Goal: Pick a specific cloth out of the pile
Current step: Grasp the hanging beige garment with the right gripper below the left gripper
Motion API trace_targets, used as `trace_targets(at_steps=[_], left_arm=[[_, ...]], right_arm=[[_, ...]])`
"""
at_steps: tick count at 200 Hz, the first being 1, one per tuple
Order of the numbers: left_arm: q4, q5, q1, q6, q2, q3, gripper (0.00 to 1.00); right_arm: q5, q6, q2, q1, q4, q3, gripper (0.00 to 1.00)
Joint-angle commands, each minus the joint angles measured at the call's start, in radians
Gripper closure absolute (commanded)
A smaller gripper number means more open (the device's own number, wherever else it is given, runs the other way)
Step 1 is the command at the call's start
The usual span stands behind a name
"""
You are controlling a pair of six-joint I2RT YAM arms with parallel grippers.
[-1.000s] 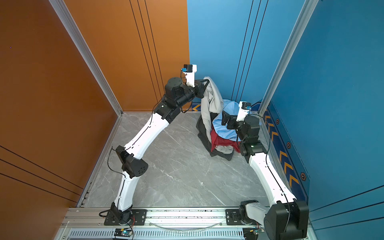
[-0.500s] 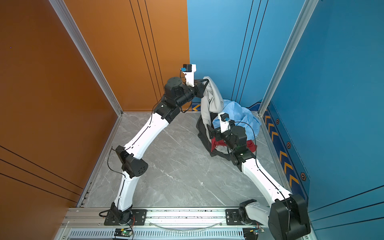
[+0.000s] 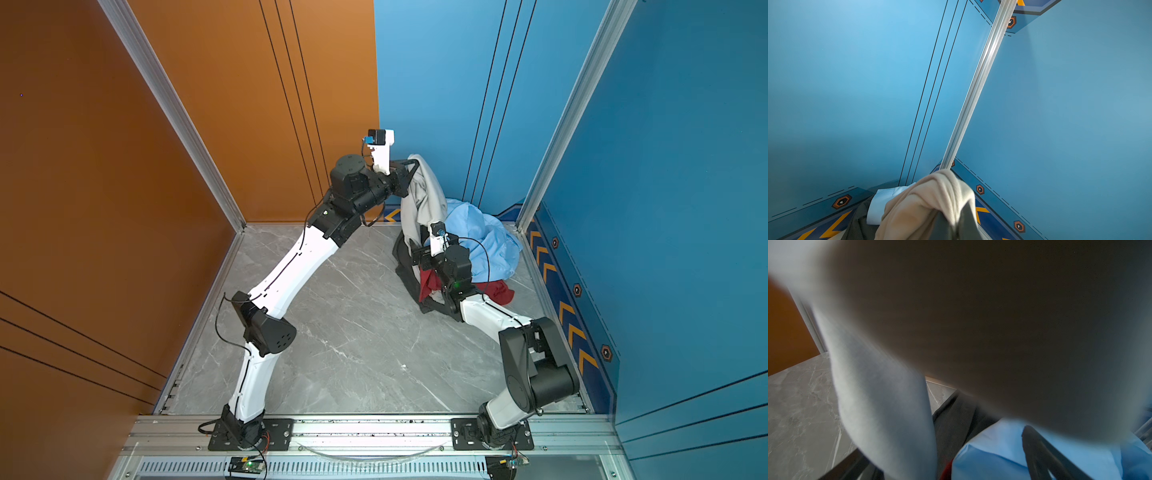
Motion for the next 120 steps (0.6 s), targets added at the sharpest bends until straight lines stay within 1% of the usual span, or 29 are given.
trace_targets(at_steps=[1,37,56,87,92,106,111,120], left_arm=[[0.053,0.010,-0.011,0.025,-0.092,-0.011,1.00],[0.047,0.014,-0.013,0.042,-0.129,-0.062,1.00],[0.047,0.018,-0.015,0.047,-0.143,-0.087,1.00],[0.045,0.026,-0.017,0.053,-0.161,-0.128,1.00],[0.046,0.026,-0.018,0.053,-0.165,-0.135,1.00],[0.046,0.027,-0.019,0.059,-0.180,-0.164,1.00],[0.046,0.027,-0.019,0.062,-0.187,-0.175,1.00],[0.047,0.022,-0.019,0.066,-0.199,-0.197,1.00]], right_arm=[[0.076,-0.005,0.033,-0.019,0.130,0.063,0.00],[0.099,-0.009,0.086,-0.050,0.165,0.125,0.00],[0.083,-0.013,0.107,-0.059,0.178,0.164,0.00],[0.061,-0.016,0.127,-0.060,0.152,0.249,0.01],[0.058,-0.015,0.128,-0.061,0.147,0.260,0.07],[0.051,0.005,0.130,-0.069,0.132,0.291,0.40],[0.043,0.014,0.127,-0.072,0.125,0.300,0.50],[0.033,0.032,0.124,-0.080,0.108,0.315,0.64]])
